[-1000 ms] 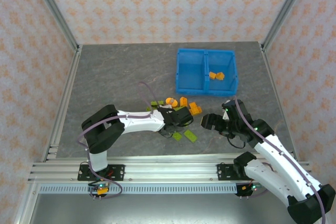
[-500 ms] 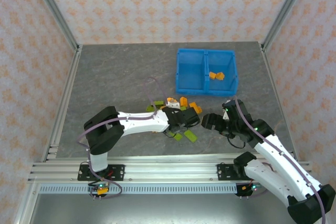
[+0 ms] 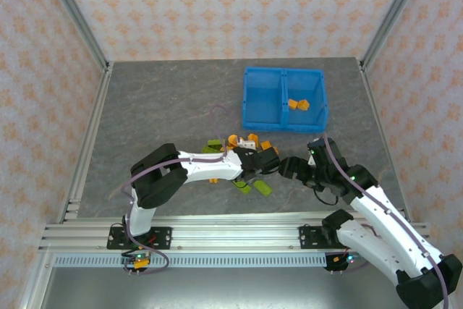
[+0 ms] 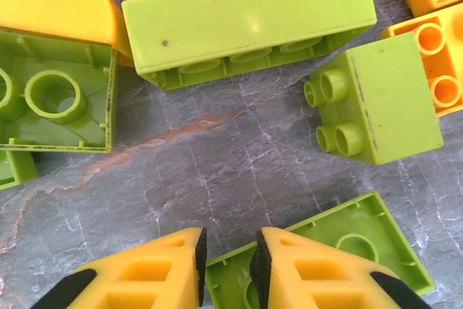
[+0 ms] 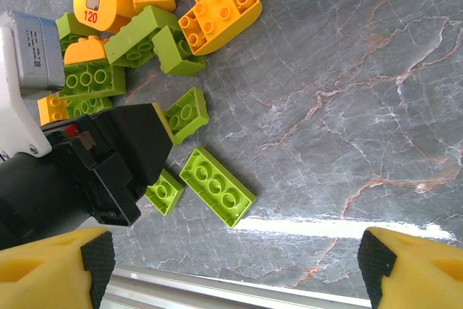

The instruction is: Sort the legos into containers by color

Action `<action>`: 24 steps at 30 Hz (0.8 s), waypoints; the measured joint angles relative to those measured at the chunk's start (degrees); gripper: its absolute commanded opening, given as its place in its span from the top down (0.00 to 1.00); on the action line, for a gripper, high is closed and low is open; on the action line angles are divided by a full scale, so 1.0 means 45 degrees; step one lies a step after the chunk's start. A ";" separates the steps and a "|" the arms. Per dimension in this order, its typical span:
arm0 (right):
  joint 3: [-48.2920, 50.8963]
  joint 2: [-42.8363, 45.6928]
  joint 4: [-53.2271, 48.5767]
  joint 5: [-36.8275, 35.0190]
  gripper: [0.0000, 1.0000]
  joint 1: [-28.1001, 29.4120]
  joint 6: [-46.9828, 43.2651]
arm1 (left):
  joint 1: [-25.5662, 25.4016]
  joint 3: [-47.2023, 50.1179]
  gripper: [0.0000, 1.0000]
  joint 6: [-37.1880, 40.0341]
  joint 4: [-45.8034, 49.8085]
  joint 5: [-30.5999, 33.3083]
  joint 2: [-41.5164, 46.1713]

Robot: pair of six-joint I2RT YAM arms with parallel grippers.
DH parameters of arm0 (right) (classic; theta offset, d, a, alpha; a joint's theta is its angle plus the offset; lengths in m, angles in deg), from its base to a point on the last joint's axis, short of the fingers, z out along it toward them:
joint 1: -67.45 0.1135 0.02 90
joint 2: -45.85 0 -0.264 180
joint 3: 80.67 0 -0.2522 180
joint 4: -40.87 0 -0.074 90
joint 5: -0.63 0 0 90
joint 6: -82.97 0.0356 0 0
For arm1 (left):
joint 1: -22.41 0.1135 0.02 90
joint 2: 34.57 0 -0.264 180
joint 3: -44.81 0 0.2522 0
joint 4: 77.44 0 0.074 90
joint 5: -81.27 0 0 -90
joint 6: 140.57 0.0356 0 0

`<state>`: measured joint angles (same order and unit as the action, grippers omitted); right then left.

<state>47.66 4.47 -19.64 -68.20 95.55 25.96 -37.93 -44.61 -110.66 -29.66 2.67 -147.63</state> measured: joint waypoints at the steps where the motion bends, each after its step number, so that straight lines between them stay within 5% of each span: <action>1: 0.0000 0.0000 0.0000 0.0000 0.11 0.0000 0.0000 | 0.0000 0.0000 0.75 0.0000 0.0000 0.0000 0.0000; 7: 0.0000 0.0000 0.0005 -0.0034 0.11 0.0000 0.0010 | 0.0000 0.0015 1.00 -0.0102 -0.0083 0.0000 0.0000; 22: -0.0005 0.0000 0.0015 -0.0044 0.11 0.0000 0.0015 | 0.0602 0.0957 1.00 0.1185 0.0146 0.1083 0.2647; 23: -0.0005 0.0000 0.0019 -0.0039 0.11 0.0000 0.0044 | 0.0597 0.1044 0.95 0.1399 0.0068 0.1166 0.3021; 24: -0.0005 0.0000 0.0029 -0.0039 0.11 0.0000 0.0058 | 0.0597 0.1137 0.75 0.1724 -0.0015 0.1171 0.3317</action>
<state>47.64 4.47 -19.51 -68.38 95.55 26.22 -35.24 -39.49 -102.90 -29.72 7.93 -132.70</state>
